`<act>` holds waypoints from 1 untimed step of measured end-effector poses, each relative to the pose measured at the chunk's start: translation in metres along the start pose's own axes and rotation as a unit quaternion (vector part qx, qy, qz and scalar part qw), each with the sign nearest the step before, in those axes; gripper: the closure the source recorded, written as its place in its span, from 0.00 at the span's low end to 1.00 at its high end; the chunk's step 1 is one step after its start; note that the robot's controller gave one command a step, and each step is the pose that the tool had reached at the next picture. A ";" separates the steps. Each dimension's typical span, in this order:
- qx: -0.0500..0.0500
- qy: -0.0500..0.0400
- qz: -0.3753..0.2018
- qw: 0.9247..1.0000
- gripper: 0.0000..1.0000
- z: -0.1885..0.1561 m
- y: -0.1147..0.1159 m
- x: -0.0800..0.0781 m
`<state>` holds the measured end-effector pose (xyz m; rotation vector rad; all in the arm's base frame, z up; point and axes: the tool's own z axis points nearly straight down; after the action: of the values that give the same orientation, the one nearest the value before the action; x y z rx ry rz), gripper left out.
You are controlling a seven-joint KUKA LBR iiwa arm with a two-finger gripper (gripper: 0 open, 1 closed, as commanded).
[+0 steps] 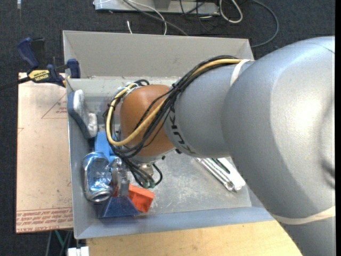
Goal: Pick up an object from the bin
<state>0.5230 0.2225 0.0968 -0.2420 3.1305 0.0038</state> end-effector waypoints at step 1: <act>0.000 0.000 0.000 1.000 1.00 0.000 0.000 0.000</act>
Offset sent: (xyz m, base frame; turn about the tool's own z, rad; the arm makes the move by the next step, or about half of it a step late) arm -0.0031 -0.0859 0.0506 0.1135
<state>0.5230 0.2225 0.0968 -0.2417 3.1306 0.0039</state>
